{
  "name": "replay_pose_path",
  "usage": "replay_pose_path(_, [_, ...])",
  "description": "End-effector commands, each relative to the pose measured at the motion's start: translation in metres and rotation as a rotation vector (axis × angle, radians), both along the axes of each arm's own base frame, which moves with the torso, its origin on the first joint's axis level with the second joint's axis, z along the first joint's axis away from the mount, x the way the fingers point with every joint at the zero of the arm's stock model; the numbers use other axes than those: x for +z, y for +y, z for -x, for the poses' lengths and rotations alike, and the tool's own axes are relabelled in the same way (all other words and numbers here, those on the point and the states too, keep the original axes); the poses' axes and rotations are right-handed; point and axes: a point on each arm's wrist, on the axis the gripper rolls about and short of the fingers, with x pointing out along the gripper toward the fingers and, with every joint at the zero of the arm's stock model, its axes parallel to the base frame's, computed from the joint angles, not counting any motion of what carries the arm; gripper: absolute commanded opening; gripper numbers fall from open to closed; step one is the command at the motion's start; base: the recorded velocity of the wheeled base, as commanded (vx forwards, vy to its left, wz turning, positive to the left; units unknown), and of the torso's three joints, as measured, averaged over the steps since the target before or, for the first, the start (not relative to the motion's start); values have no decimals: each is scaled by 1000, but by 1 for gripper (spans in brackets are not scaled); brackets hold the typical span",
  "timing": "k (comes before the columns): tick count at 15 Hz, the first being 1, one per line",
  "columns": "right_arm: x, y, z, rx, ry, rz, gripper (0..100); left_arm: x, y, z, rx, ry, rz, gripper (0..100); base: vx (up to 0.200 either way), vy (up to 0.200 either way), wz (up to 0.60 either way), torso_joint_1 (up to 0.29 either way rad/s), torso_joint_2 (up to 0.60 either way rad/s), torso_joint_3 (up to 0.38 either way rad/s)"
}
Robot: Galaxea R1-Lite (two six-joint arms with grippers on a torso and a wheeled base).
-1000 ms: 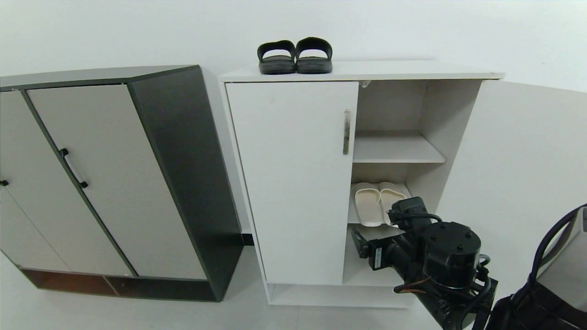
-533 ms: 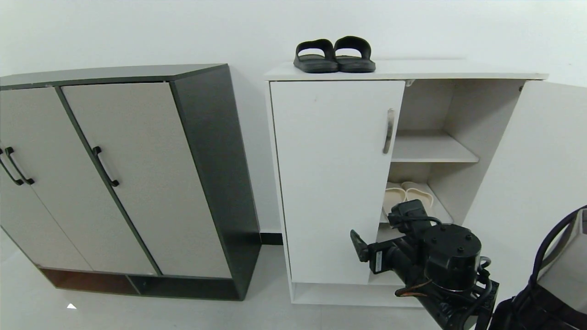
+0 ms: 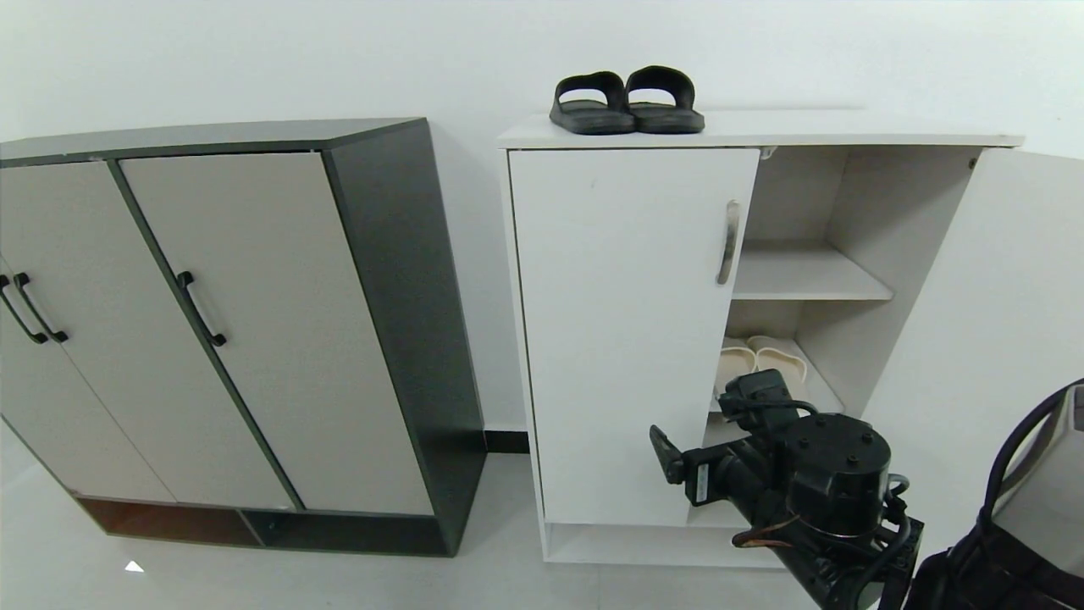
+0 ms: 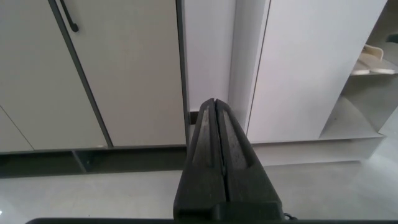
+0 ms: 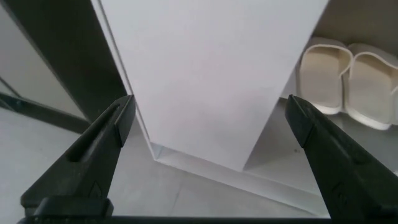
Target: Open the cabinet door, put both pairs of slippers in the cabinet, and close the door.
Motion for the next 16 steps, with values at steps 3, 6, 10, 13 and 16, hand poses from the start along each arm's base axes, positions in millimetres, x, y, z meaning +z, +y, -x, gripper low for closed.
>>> replay_pose_path(3, [-2, -1, 0, 8, 9, 4, 100, 0, 0, 0, 0, 1, 0, 0, 0, 0, 0, 0, 0, 0])
replay_pose_path(6, [-5, -2, 1, 10, 17, 10, 100, 0, 0, 0, 0, 1, 0, 0, 0, 0, 0, 0, 0, 0])
replay_pose_path(10, [-5, -2, 1, 10, 14, 9, 100, 0, 0, 0, 0, 1, 1, 0, 0, 0, 0, 12, -127, -168])
replay_pose_path(13, [-5, -3, 2, 8, 11, 6, 100, 0, 0, 0, 0, 1, 1, 0, 0, 0, 0, 43, -453, -354])
replay_pose_path(16, [-4, -3, 2, 9, 9, 7, 100, 0, 0, 0, 0, 1, 1, 0, 0, 0, 0, 110, -452, -343])
